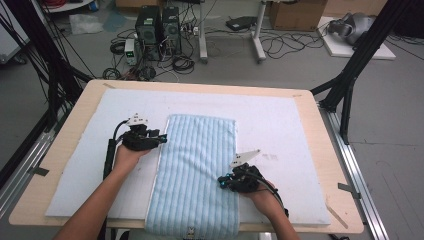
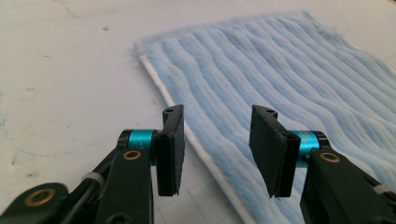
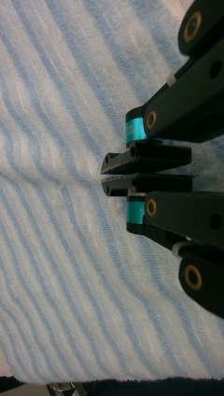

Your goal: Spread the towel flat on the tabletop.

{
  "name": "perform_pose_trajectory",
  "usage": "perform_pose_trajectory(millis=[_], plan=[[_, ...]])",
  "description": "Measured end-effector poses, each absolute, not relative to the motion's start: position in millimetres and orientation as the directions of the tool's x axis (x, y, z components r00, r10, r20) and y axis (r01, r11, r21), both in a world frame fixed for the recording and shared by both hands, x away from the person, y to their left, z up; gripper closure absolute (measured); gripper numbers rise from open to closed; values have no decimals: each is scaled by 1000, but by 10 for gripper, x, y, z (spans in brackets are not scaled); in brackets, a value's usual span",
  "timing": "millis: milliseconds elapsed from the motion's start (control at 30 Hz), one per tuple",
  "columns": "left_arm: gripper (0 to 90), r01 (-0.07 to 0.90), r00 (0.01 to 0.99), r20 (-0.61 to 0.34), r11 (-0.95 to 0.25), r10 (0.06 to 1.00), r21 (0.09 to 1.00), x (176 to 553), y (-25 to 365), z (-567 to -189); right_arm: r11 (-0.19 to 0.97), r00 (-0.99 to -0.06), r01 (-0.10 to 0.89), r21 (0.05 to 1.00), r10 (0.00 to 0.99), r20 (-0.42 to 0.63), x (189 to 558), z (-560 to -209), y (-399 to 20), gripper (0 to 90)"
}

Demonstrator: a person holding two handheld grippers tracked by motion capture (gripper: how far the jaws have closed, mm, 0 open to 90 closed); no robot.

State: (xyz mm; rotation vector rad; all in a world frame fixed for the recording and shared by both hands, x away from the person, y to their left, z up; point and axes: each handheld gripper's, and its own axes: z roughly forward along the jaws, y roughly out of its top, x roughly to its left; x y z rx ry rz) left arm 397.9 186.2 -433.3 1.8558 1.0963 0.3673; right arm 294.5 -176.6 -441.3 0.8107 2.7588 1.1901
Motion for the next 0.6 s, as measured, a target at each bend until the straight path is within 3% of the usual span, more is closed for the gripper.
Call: perform_pose_trajectory(millis=[100,233,333,400,433,533,600], plan=[[566,545,544,-188,-174,818,820,4130,1826,-4359,534,-861,438,723,480,167,2952,-4392,-1792,711],[610,554,535,-146,-216,832,804,4287,1742,-4433,455,-816,457,765,556,157,2980,-4337,-1920,694],[685,557,525,-89,-262,846,788,4343,1685,-4496,416,-775,475,776,615,145,3007,-4333,-2018,680],[770,543,523,-57,-280,851,791,4341,1653,-4499,386,-745,481,787,653,136,3042,-4329,-2072,668],[863,537,525,-43,-291,850,791,4333,1631,-4499,360,-719,494,792,681,138,3065,-4324,-2096,655],[880,538,490,1,-303,872,786,4323,1605,-4485,302,-646,514,803,752,130,3210,-4316,-2179,650],[879,558,466,-38,-260,884,788,4335,1637,-4489,267,-596,536,801,791,135,3341,-4303,-2221,649]])
